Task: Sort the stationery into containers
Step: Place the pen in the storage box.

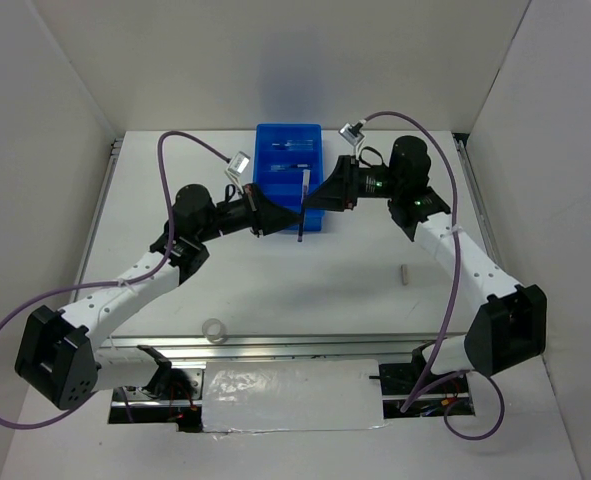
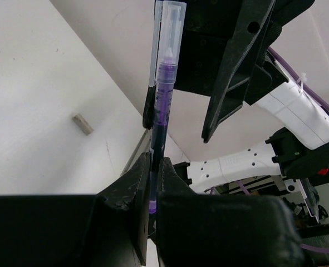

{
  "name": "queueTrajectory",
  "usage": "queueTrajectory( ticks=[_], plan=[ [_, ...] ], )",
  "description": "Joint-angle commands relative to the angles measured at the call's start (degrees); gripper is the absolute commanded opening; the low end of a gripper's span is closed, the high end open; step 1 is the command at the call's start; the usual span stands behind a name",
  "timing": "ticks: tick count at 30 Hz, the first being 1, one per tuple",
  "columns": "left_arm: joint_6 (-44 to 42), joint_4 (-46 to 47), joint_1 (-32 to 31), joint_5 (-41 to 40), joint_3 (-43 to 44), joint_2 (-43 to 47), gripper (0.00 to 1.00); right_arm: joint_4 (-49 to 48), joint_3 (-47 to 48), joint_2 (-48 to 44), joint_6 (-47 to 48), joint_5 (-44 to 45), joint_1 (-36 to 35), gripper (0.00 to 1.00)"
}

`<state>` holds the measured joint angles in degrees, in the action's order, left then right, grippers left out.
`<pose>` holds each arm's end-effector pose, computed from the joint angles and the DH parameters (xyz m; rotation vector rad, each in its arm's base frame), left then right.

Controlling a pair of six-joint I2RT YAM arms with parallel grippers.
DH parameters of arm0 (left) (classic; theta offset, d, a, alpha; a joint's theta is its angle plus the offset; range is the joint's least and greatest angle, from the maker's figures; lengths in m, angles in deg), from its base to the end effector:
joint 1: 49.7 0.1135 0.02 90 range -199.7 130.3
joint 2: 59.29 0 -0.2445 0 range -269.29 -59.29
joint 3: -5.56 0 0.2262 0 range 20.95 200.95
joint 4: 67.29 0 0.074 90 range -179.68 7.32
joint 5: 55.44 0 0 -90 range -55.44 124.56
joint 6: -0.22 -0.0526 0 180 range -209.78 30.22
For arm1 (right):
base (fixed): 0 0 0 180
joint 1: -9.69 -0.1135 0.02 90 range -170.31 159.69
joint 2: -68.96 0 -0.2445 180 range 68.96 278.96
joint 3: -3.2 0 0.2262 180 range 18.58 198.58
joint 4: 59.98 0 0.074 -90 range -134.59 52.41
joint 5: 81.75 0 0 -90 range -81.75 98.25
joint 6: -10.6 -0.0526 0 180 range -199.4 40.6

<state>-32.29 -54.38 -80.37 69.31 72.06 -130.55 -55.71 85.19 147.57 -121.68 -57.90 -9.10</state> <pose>0.2280 -0.1701 0.3429 0.1900 1.6850 -1.6383 0.2617 0.1398 0.3650 -0.6695 1.7510 1.6747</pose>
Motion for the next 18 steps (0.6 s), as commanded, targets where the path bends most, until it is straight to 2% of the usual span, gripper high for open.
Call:
queueTrajectory(
  ticks=[1, 5, 8, 11, 12, 13, 15, 16, 17, 18],
  plan=[
    [1.4, 3.8, -0.1, -0.1, 2.1, -0.7, 0.0, 2.9, 2.8, 0.7, 3.0, 1.2, -1.2, 0.46],
    [1.4, 4.0, -0.3, 0.0, 2.5, -1.2, 0.0, 3.4, 3.2, 1.0, 3.3, 1.5, -1.3, 0.42],
    [1.4, 4.4, -0.3, -0.1, 2.5, -1.3, 0.0, 3.3, 3.2, 1.2, 3.2, 1.7, -1.3, 0.33],
    [1.0, 4.3, -0.3, -0.3, 2.4, -1.2, 0.0, 3.9, 3.3, 1.1, 3.7, 1.9, -1.2, 0.17],
    [1.0, 4.2, -0.3, -0.3, 2.3, -1.2, 0.02, 4.3, 3.4, 1.1, 3.8, 2.2, -1.1, 0.07],
    [0.8, 4.0, -0.1, 0.0, 2.3, -1.2, 0.06, 4.8, 3.7, 1.0, 4.7, 2.3, -0.9, 0.04],
    [-0.4, 3.2, 0.8, 0.3, 2.1, -1.2, 0.33, 7.7, 5.3, 1.3, 7.7, 3.1, -0.6, 0.0],
    [-1.0, 0.4, 1.5, 0.4, 2.3, -0.8, 0.44, 12.4, 6.3, 1.7, 9.4, 3.6, -0.2, 0.0],
    [-3.2, -2.2, 2.2, 0.2, 3.1, -0.6, 0.89, 15.0, 9.9, 2.2, 12.1, 5.4, 0.1, 0.0],
    [-5.0, -5.5, 3.9, -0.4, 3.9, -0.6, 0.99, 19.4, 12.8, 2.8, 19.9, 6.9, 0.6, 0.0]
  ],
)
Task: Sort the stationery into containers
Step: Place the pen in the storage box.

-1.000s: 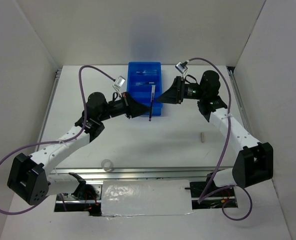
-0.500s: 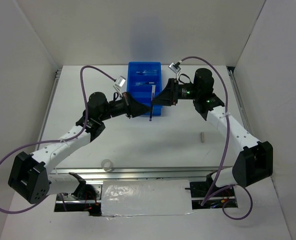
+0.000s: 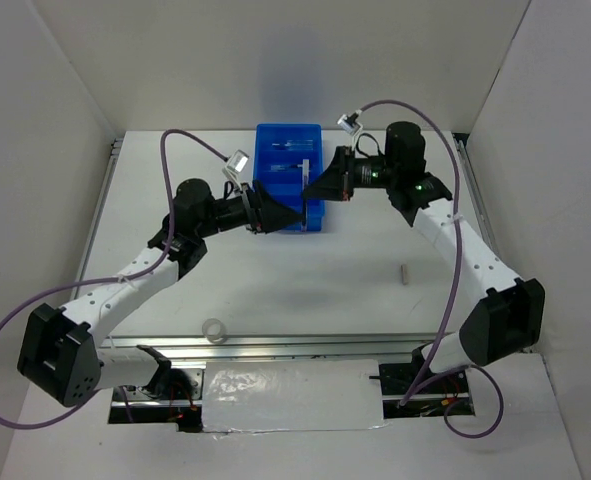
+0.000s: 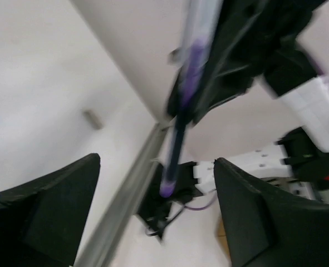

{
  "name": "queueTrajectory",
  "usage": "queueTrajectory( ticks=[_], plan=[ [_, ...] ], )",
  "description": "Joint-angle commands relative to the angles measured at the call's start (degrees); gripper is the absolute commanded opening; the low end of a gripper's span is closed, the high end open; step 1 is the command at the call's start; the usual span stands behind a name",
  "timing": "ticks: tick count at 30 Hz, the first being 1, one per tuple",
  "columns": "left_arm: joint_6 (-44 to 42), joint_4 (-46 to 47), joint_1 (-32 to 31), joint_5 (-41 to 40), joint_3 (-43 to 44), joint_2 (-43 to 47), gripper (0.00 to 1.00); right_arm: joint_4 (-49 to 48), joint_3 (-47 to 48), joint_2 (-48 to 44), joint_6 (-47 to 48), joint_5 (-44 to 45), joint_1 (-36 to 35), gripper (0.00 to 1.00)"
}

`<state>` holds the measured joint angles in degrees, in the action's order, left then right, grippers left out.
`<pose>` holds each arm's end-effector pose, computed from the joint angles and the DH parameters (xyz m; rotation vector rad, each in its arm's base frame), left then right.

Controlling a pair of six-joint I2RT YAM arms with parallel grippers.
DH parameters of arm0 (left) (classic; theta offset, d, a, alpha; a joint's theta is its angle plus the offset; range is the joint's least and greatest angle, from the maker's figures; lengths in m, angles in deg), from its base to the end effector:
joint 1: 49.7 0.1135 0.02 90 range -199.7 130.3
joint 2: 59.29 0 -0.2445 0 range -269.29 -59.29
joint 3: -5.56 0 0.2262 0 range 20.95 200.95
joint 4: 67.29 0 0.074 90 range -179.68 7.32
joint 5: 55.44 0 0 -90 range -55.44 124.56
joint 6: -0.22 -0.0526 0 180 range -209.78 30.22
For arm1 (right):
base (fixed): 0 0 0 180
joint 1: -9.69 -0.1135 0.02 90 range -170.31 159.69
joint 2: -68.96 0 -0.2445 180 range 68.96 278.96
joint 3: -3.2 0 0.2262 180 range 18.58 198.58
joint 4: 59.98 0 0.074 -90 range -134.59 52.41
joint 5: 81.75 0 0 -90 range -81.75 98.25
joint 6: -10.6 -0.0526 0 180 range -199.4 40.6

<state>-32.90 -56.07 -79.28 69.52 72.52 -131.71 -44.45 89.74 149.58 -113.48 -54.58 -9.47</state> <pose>0.2354 -0.1683 0.3368 0.1676 1.7237 -1.6141 0.2697 0.1433 0.3617 -0.6562 1.8190 1.5889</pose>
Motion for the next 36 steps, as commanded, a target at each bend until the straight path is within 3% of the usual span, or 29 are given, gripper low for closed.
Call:
queueTrajectory(
  ticks=[1, 4, 5, 7, 9, 12, 21, 30, 36],
  plan=[
    [-10.4, -12.3, 4.0, -1.3, 4.8, 0.0, 0.99, 18.8, 15.7, 3.2, 16.5, 8.5, 1.1, 0.0],
    [-26.0, -30.0, 7.7, -7.4, 13.1, -1.8, 0.99, 35.0, 31.0, 10.0, 35.6, 19.5, 0.2, 0.0],
    [-28.9, -33.0, 8.4, -9.7, 14.2, -2.1, 0.99, 37.5, 34.5, 11.9, 39.6, 27.2, -0.3, 0.0],
    [-35.5, -38.0, 10.8, -16.3, 15.1, -1.9, 0.99, 42.2, 43.0, 18.0, 49.4, 34.6, -1.8, 0.0],
    [-38.8, -40.0, 13.0, -19.7, 15.3, -2.0, 0.99, 42.2, 45.9, 21.3, 58.7, 45.4, -3.7, 0.0],
    [-42.7, -43.3, 16.9, -21.8, 14.9, -2.6, 0.99, 36.4, 46.1, 26.2, 68.8, 53.4, -6.6, 0.01],
    [-44.6, -42.3, 27.0, -12.5, 9.5, -1.8, 0.99, 25.3, 56.0, 47.6, 83.9, 61.9, -9.4, 0.01],
    [-44.1, -40.1, 29.4, -7.8, 3.7, 0.1, 0.99, 13.5, 50.1, 52.5, 95.2, 68.0, -10.9, 0.01],
    [-43.9, -39.4, 29.3, -6.4, 2.3, -0.3, 0.99, 12.5, 50.2, 53.6, 97.5, 67.5, -11.1, 0.02]
  ],
)
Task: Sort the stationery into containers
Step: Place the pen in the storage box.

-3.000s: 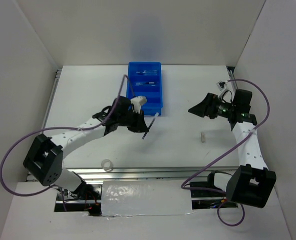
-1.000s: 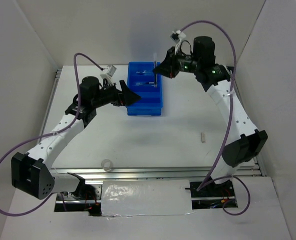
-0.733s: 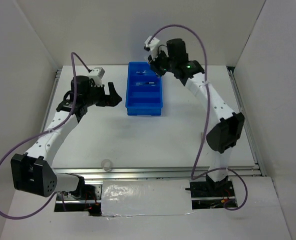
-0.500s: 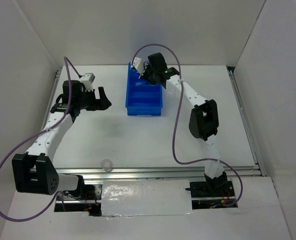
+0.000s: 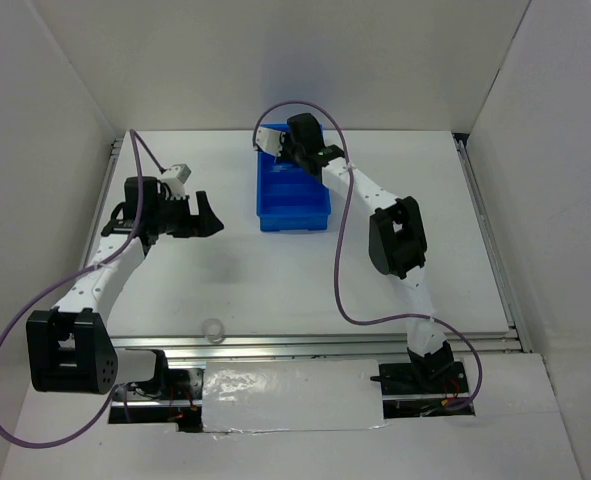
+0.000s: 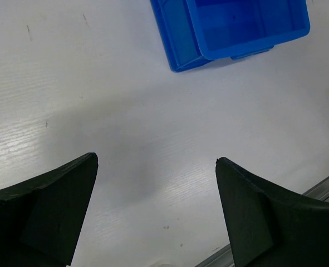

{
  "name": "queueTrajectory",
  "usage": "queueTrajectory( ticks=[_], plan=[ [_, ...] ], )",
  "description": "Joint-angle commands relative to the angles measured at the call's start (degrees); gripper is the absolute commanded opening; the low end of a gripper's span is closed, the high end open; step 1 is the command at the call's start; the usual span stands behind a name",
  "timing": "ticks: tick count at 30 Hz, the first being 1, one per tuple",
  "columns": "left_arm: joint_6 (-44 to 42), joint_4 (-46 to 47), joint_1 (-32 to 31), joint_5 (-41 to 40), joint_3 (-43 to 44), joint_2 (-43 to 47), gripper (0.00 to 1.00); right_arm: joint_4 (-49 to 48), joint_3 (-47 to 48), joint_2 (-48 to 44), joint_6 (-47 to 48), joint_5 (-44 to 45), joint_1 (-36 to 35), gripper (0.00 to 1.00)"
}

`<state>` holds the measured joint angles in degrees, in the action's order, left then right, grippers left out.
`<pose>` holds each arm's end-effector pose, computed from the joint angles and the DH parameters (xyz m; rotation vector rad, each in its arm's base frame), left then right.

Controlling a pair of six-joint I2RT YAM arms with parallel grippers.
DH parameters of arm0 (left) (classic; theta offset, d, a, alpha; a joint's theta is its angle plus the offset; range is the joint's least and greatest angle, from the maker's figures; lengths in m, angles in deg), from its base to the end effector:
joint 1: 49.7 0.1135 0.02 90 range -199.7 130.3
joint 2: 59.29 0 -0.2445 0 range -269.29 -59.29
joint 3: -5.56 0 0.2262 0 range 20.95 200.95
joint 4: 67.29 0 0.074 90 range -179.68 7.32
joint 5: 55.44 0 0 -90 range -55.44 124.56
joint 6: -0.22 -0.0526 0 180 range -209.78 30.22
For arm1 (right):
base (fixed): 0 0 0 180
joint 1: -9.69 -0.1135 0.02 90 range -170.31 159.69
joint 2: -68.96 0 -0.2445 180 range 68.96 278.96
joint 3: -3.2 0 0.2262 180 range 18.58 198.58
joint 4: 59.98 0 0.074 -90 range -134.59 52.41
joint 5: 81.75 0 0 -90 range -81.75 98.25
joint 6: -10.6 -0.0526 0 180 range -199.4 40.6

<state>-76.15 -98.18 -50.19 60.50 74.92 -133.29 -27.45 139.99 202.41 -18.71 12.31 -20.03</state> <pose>0.2766 -0.0254 0.2597 0.0073 2.1889 -0.6344 0.4572 0.2567 0.2425 -1.4619 1.5131 -0.4014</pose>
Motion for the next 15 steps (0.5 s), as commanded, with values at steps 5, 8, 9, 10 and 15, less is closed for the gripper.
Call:
queueTrajectory(
  ticks=[5, 8, 9, 10, 15],
  plan=[
    [0.3, 2.6, 0.3, 3.9, 0.5, -0.4, 0.99, -3.7, 0.6, 3.0, 5.1, 0.1, -0.8, 0.06],
    [0.7, 2.6, 2.2, 4.2, 0.6, -1.1, 0.99, -2.8, 1.6, 4.4, 6.0, -0.5, -1.0, 0.08],
    [0.7, 2.6, 2.3, 4.3, 0.5, -1.5, 0.99, -2.3, 2.2, 5.3, 6.1, -0.5, -1.0, 0.09],
    [0.7, 2.3, 2.4, 4.5, 0.4, -1.5, 0.99, -1.2, 3.4, 5.8, 6.2, -0.5, -1.0, 0.1],
    [1.0, 2.4, 2.8, 5.4, 0.2, -2.2, 0.99, -1.4, 3.5, 7.4, 6.6, -0.5, -1.0, 0.23]
  ],
)
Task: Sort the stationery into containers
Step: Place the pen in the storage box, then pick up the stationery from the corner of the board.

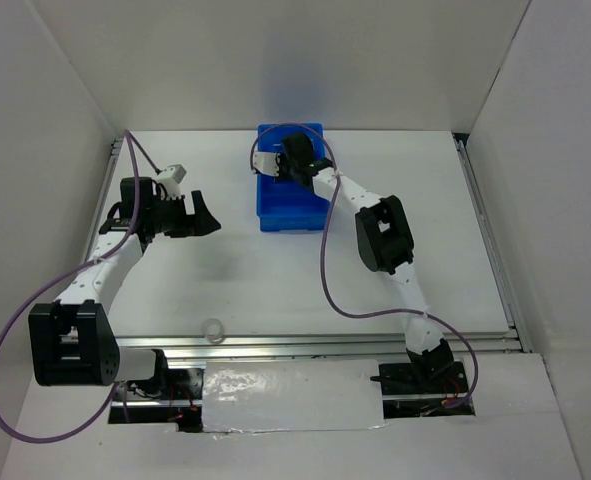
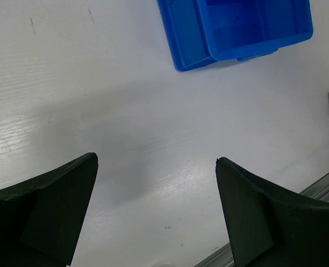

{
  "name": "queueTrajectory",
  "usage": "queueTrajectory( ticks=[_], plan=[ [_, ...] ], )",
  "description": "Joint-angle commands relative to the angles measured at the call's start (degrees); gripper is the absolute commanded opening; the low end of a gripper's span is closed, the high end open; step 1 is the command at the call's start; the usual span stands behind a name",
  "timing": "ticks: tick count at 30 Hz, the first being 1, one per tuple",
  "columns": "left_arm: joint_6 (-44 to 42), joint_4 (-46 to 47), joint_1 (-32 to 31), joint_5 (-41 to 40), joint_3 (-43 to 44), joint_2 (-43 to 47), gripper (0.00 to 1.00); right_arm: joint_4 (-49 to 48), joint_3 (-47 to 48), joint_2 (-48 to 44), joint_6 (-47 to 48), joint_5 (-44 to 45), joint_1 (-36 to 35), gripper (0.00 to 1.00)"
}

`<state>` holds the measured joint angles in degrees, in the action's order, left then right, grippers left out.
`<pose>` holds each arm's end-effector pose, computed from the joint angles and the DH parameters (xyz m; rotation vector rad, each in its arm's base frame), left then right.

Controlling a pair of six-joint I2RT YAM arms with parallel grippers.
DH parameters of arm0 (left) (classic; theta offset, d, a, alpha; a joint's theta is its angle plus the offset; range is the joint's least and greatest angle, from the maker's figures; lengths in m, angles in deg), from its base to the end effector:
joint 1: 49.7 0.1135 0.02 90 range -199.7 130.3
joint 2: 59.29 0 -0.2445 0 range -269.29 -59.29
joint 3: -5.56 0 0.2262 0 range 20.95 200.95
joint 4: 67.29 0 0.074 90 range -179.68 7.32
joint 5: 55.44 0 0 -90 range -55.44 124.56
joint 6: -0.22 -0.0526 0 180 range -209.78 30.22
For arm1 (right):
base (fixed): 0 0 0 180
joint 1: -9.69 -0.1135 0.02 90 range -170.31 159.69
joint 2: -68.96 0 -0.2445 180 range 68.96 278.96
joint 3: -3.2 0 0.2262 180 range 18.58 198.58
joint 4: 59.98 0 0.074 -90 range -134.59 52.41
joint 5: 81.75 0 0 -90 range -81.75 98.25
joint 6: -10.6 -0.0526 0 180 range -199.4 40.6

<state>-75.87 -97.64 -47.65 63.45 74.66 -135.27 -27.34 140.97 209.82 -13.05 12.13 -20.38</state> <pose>0.2817 -0.0153 0.2510 -0.0269 2.2072 -0.6732 0.4675 0.2666 0.1818 -1.6335 1.5119 -0.4267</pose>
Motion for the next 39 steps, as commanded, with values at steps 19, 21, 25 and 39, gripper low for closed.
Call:
queueTrajectory(
  ticks=[19, 21, 25, 39],
  plan=[
    [-11.0, -4.1, -0.4, 3.6, 1.0, 2.2, 0.98, -3.6, -4.3, -15.9, -11.1, -0.9, -0.6, 0.35],
    [-22.3, -7.3, -1.2, 4.9, 0.3, 3.2, 0.91, -0.9, -7.6, -22.4, -15.1, -1.8, 0.4, 0.35],
    [-45.7, -26.4, -3.3, 8.6, 0.3, 2.2, 0.73, 6.2, -15.8, -34.3, -29.3, -5.1, 3.8, 0.36],
    [-67.8, -34.1, -17.1, -3.0, -14.5, 10.4, 0.67, 22.9, -54.6, -65.9, -52.5, -17.0, 23.3, 0.39]
  ],
)
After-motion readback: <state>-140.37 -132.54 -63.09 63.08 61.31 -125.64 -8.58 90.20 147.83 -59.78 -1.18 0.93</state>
